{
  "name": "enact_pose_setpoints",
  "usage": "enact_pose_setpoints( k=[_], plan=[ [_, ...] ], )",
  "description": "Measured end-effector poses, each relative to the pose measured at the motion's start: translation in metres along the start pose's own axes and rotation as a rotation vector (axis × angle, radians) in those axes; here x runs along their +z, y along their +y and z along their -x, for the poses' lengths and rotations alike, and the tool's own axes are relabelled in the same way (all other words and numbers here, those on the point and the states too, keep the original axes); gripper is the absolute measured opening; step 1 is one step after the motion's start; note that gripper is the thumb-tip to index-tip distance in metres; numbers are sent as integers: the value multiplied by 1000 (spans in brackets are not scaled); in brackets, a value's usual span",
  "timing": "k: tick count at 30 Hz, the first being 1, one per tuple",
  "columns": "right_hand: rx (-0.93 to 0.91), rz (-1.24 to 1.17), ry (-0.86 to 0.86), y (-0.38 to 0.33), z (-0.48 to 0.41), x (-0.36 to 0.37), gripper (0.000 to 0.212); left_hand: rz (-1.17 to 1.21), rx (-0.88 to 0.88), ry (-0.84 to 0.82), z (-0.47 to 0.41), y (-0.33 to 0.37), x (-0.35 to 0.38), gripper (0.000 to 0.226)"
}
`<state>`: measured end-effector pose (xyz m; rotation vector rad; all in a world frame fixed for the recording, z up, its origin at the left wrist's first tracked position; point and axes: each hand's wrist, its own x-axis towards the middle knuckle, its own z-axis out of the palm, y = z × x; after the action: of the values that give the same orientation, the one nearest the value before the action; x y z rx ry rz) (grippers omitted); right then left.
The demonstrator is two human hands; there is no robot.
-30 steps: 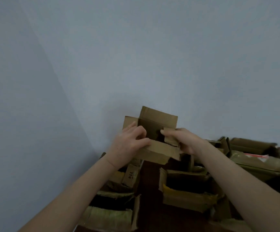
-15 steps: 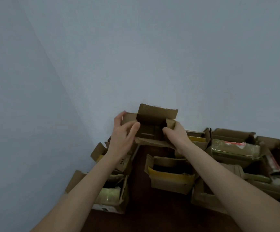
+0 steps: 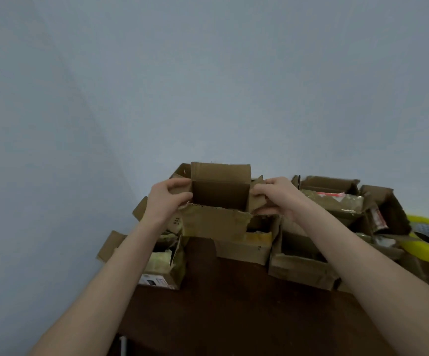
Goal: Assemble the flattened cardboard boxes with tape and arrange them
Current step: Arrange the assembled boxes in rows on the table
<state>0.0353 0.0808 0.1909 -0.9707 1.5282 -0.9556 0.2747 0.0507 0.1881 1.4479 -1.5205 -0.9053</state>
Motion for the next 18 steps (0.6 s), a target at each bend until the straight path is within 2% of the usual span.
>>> enact_pose_setpoints(
  k=[3, 7, 9, 11, 14, 18],
  plan=[
    [61, 61, -106, 21, 18, -11, 14, -61, -38, -143, 24, -15, 4, 27],
    [121, 237, -87, 66, 30, -10, 15, -162, -169, -304, 52, -49, 24, 31],
    [138, 300, -38, 97, 32, -6, 19, -210, -247, -357, 61, -65, 36, 38],
    [134, 338, 28, 126, 34, -1, 14, -282, -268, -409, 66, -81, 49, 50],
    [178, 362, 99, 158, 37, 12, 9, -345, -230, -470, 69, -103, 63, 63],
    [153, 407, 278, 176, 40, 25, 17, -296, -165, -492, 64, -124, 70, 78]
  ],
)
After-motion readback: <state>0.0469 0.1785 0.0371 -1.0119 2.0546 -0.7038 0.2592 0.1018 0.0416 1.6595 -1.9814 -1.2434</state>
